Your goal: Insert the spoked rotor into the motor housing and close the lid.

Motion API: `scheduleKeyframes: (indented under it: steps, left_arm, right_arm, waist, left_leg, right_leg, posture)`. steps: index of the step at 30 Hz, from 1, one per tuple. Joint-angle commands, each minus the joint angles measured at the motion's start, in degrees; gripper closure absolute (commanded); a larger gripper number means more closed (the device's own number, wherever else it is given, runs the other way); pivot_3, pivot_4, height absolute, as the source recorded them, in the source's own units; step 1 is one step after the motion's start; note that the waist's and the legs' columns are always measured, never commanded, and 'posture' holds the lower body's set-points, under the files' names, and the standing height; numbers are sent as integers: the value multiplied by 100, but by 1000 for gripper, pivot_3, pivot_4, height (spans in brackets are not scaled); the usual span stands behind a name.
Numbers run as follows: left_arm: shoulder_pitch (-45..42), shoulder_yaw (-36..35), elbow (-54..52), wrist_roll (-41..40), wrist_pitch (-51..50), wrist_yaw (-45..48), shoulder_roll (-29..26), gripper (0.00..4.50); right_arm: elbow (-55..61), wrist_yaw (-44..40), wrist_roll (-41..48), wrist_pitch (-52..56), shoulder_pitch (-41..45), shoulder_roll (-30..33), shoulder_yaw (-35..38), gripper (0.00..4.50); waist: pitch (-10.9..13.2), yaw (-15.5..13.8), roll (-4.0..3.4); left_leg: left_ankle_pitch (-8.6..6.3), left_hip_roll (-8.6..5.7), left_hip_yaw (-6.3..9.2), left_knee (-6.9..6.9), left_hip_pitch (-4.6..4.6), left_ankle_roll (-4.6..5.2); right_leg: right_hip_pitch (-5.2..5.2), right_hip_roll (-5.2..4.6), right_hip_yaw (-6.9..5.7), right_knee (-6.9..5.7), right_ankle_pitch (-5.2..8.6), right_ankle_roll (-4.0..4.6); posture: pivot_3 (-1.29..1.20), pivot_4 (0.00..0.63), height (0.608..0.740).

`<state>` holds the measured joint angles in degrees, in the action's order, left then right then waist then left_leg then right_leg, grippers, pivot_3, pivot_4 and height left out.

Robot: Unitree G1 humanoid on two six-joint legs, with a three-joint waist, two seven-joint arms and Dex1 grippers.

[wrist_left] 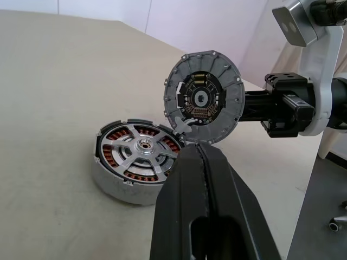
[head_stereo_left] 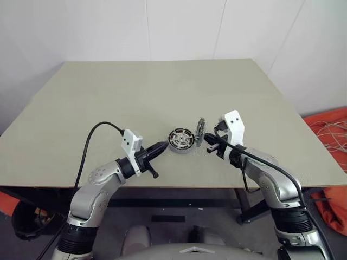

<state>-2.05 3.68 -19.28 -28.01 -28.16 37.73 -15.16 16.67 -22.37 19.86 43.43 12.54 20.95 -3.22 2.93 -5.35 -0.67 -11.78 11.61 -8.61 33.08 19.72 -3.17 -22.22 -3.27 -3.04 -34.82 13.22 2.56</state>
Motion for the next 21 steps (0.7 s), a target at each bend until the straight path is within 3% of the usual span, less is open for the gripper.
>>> scheduleKeyframes:
  steps: [1,21]
  left_arm:
    - [-62,-26,-334,-132,-19,-78,-27,4500]
    - [47,-40,-305,-182,51,-155,-81,4500]
  right_arm:
    - [14,-82,-35,-230,227,-130,-110,4479]
    - [-1583,-404,-494,-988,673,-1023,-777,4479]
  waist:
    - [0,10,0]
    - [-2,17,2]
  left_leg:
    - [0,1,0,0,0,0]
    - [1,2,1,4,-12,-2]
  right_leg:
    - [0,1,0,0,0,1]
    - [14,1,0,-4,-18,32]
  posture:
    - [0,0,740]
    - [0,0,740]
